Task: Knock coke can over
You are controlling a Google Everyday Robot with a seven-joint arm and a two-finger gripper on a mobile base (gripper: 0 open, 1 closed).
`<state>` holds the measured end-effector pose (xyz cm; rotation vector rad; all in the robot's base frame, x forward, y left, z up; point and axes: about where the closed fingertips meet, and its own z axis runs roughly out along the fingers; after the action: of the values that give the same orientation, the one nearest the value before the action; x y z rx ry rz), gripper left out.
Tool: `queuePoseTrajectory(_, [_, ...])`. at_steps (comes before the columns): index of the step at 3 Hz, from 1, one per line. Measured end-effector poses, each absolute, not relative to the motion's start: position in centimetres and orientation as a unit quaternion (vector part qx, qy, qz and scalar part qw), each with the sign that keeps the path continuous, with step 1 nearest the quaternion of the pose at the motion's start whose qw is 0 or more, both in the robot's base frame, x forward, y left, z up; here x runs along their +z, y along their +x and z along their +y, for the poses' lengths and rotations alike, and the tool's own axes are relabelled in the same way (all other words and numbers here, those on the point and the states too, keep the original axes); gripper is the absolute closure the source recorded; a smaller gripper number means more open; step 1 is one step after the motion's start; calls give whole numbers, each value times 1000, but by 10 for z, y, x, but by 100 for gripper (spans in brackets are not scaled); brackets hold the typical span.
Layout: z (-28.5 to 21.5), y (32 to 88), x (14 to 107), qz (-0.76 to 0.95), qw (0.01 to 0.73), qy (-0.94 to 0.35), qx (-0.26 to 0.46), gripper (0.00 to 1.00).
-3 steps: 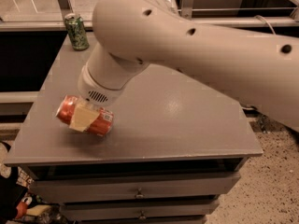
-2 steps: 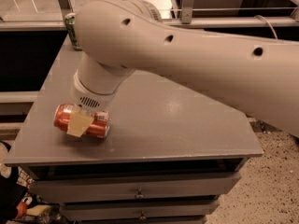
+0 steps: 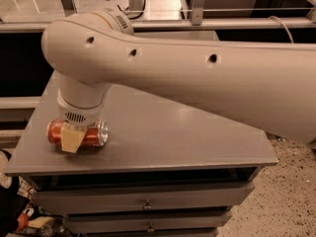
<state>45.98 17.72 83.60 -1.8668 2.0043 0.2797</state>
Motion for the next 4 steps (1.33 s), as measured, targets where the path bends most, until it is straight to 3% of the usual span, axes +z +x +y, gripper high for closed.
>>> queuePoseTrajectory(2, [178, 458, 837, 713, 193, -667, 99, 59])
queuePoseTrajectory(4, [179, 456, 838, 711, 194, -669, 98, 0])
